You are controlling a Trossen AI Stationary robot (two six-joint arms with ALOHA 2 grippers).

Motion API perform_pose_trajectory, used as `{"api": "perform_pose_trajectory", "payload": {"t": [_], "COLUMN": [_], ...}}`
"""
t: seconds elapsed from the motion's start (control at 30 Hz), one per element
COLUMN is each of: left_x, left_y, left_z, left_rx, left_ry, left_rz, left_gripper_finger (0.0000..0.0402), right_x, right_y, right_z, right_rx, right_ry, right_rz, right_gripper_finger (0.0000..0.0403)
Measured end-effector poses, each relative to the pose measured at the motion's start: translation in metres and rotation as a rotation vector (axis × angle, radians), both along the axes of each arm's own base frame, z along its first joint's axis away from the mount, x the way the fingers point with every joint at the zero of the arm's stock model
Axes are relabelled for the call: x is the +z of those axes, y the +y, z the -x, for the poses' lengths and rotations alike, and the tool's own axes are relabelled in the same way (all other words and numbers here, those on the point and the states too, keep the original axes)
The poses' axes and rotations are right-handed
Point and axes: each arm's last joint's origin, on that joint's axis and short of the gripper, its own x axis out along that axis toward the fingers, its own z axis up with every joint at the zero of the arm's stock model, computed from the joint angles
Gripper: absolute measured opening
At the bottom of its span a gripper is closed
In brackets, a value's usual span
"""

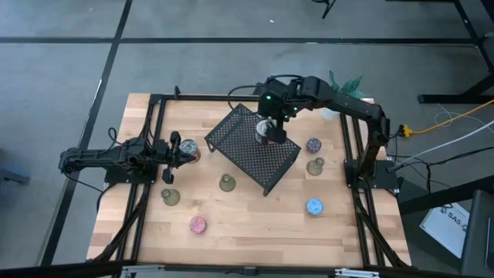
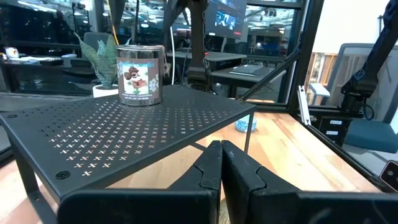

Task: Pick & Place candle stick holders
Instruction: Put the left brown scented candle on the shelf

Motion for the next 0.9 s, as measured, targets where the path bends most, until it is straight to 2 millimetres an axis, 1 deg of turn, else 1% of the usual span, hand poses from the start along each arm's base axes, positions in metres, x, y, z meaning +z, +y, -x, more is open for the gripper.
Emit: {"api": "perform_pose_trajectory", "payload": {"t": [0.1,0.2,0.43,0.63,0.77,0.9], "left_x": [0.0,0.0,0.0,0.0,0.0,0.0], "left_y": [0.0,0.0,0.0,0.0,0.0,0.0], "left_z": [0.0,0.0,0.0,0.0,0.0,0.0], "left_rx": [0.0,0.0,0.0,0.0,0.0,0.0], "left_ry": [0.0,0.0,0.0,0.0,0.0,0.0], "left_rz": [0.0,0.0,0.0,0.0,0.0,0.0], "left_gripper_finger": [0.0001,0.0001,0.0001,0.0001,0.0001,0.0001], "right_x": [0.008,0.012,0.008,-0.004,-0.018,-0.031], "right_y": [0.002,0.006,0.01,0.011,0.016,0.02], "right_z": [0.009,0.018,0.029,0.029,0.028,0.027], "right_rx": [-0.051,-0.082,-0.167,-0.188,-0.165,-0.169], "right_ry": [-0.002,0.023,0.138,0.198,0.249,0.296], "right_rz": [-0.001,-0.021,-0.075,-0.097,-0.151,-0.162], "right_gripper_finger": [0.039,0.0375,0.0323,0.0273,0.0236,0.0195]}}
